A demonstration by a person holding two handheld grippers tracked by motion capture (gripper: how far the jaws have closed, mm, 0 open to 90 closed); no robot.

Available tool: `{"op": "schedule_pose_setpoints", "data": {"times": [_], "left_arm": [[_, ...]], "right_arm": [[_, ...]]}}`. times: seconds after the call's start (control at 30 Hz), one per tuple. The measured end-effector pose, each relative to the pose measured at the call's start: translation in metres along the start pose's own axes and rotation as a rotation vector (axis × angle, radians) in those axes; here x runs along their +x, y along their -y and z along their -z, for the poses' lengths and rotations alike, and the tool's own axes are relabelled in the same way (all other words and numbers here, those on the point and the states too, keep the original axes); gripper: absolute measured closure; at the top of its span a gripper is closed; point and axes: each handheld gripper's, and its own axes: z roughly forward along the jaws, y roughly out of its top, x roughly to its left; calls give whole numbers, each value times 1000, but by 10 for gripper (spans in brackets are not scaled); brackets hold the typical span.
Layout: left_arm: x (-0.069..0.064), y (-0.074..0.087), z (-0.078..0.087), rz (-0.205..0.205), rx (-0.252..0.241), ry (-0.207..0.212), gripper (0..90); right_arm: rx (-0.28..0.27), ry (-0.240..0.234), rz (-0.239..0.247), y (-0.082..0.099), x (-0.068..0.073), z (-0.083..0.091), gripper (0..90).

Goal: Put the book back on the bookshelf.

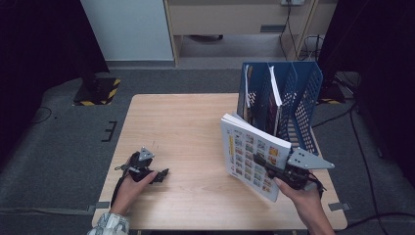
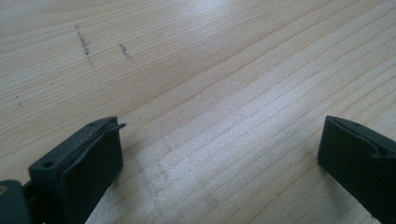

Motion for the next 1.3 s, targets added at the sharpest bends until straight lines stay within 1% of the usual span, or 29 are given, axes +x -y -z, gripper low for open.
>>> {"op": "schedule_pose_setpoints", "data": {"times": [0.17, 0.67, 1.07, 1.3], "left_arm": [[0, 0, 0, 0, 0, 0, 0], [0, 0, 0, 0, 0, -1, 0], [0, 0, 0, 3, -1, -2, 0], [0, 0, 0, 3, -1, -2, 0]], "right_arm": [[10, 10, 13, 1, 0, 11, 740], [-9, 52, -10, 5, -8, 35, 740], [-7, 83, -19, 8, -16, 46, 740], [-15, 96, -23, 9, -18, 54, 740]]}}
